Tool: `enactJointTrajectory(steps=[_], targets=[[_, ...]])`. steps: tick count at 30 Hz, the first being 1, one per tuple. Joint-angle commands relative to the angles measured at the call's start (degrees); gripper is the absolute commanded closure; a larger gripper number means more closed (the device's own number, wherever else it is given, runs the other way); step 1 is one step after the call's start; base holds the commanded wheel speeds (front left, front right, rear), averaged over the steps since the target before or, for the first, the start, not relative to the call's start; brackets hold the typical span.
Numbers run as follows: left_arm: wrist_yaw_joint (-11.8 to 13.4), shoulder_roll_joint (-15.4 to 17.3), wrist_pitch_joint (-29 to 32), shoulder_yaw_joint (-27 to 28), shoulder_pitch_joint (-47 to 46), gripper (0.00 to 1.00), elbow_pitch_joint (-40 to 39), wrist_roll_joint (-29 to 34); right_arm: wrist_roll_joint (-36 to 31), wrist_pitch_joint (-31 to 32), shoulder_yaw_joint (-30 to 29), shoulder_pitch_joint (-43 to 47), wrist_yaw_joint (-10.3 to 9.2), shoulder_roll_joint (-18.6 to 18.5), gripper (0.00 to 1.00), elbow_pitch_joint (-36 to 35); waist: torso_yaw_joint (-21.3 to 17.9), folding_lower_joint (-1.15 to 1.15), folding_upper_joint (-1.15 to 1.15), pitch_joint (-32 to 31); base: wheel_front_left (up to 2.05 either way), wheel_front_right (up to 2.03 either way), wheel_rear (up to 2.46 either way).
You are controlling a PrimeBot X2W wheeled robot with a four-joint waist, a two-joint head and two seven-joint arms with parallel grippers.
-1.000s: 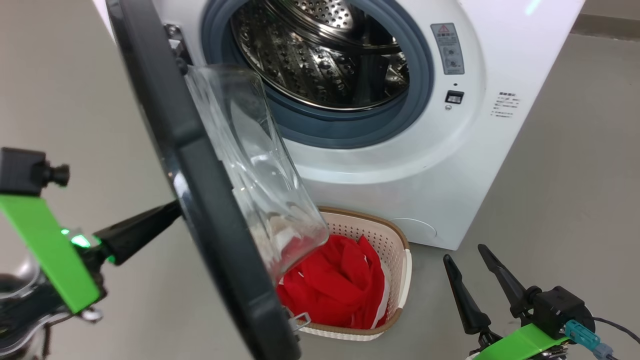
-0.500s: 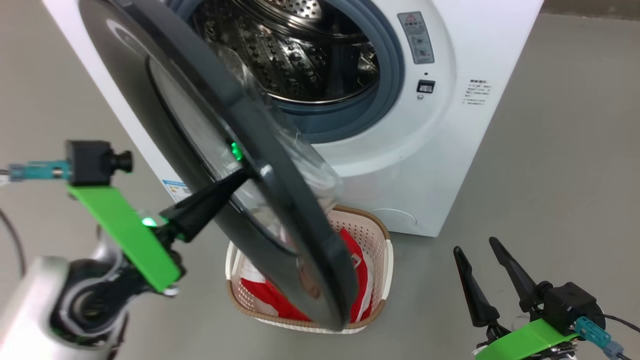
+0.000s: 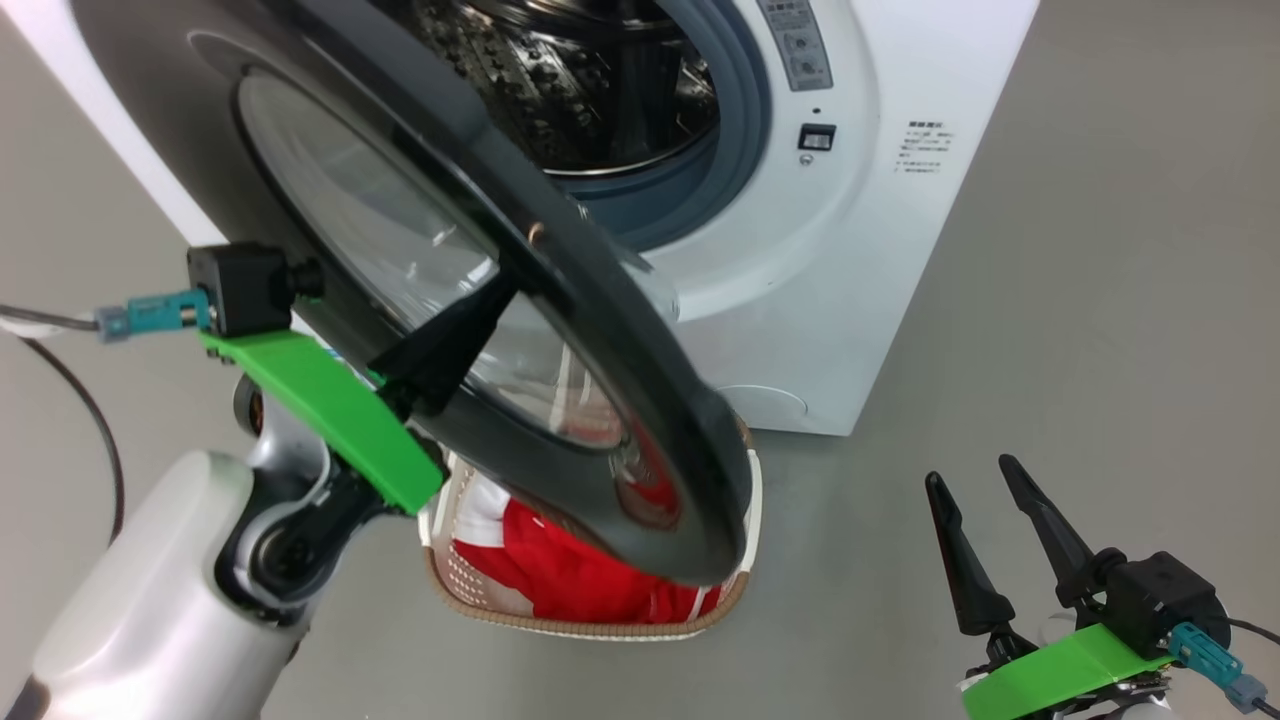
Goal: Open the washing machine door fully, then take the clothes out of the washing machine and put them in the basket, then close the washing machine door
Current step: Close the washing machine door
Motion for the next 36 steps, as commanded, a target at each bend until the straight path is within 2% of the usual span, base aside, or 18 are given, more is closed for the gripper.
enactJointTrajectory(steps=[1, 15, 24, 36], targets=[[-0.40, 1.02, -1.78, 1.47, -3.88, 1.00, -0.25, 0.49, -0.67, -0.37, 0.97, -1.95, 0.28, -0.10, 0.00, -1.63, -0.65, 0.00, 0.00, 0.71, 0.00, 0.00, 0.00], [-0.40, -0.06, -14.17, -4.40, -13.20, 1.00, 9.22, -2.55, -1.23, -0.37, 0.27, -3.91, 0.28, 0.67, 0.00, -2.25, -3.63, 0.00, 0.00, 3.84, 0.00, 0.00, 0.00], [-0.40, 0.11, -21.49, -9.83, -19.50, 1.00, 16.70, -3.22, -1.15, -0.37, 0.59, -4.88, 0.28, 1.28, 0.00, -2.50, -7.23, 0.00, 0.00, 5.55, 0.00, 0.00, 0.00], [-0.40, 1.67, -26.08, -13.11, -24.53, 1.00, 23.15, -5.41, -0.96, -0.37, 0.73, -5.73, 0.28, 1.63, 0.00, -2.75, -10.43, 0.00, 0.00, 6.95, 0.00, 0.00, 0.00]])
